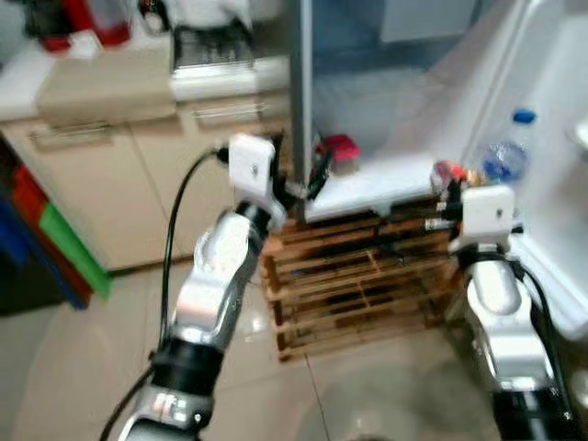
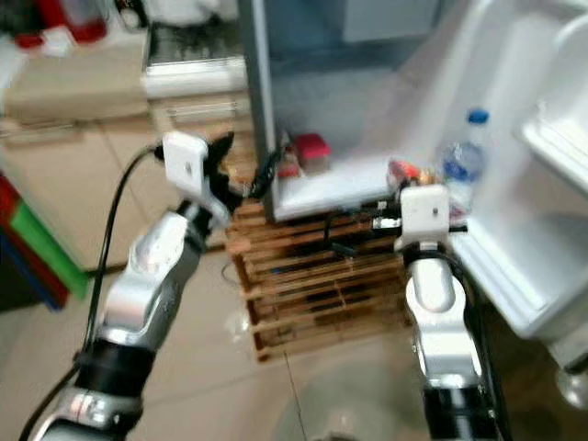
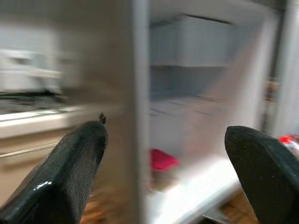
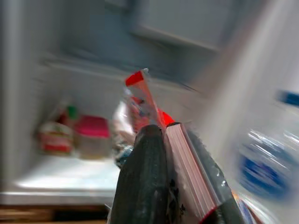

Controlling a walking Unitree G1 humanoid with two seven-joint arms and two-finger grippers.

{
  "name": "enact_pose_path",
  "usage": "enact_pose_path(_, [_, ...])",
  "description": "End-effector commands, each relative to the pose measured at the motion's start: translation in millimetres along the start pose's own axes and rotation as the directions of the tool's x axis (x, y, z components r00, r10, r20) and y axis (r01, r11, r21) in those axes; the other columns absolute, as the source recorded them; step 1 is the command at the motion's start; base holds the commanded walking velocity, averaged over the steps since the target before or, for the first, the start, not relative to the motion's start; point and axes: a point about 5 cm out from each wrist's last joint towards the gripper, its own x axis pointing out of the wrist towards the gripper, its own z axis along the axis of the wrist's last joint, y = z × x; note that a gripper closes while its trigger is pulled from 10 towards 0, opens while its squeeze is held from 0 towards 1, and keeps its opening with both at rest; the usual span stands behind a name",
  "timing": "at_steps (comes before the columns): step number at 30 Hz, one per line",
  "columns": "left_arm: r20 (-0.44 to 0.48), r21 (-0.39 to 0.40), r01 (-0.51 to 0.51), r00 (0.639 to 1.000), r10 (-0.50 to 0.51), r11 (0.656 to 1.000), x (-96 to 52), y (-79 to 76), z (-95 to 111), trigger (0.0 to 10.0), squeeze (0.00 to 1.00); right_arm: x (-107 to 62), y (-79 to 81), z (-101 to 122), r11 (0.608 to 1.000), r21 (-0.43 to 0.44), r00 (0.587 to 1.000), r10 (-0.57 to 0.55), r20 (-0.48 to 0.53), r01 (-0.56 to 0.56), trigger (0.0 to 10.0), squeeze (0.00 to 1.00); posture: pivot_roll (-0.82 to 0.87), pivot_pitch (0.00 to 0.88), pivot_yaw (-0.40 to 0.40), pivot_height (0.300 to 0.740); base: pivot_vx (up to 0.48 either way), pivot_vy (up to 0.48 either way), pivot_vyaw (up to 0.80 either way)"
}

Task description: Restocking fridge

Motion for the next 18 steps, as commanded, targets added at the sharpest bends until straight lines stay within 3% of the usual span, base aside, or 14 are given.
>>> enact_pose_path(1, [-0.020,0.048,-0.041,0.999,0.042,0.998,4.6,-0.1,-1,10.0,0.00,0.5,3.2,17,1.000,-0.006,0.997,0.029,0.074,-0.029,0.0,0.15,-0.09,0.000,0.079,0.740,0.000,0.000,0.00])
enact_pose_path(9, [-0.021,0.046,-0.048,0.999,0.049,0.998,6.9,3.2,-1,10.0,0.00,-3.7,14.1,14,0.998,0.013,0.997,0.053,0.059,-0.053,0.0,0.14,-0.10,0.000,0.083,0.740,0.000,0.000,0.00])
enact_pose_path(18, [-0.016,0.049,-0.033,0.999,0.034,0.998,9.6,0.2,-1,10.0,0.00,-0.5,12.0,15,0.998,0.006,0.996,0.058,0.064,-0.058,0.0,0.15,-0.10,0.000,0.081,0.740,0.394,-0.190,0.00])
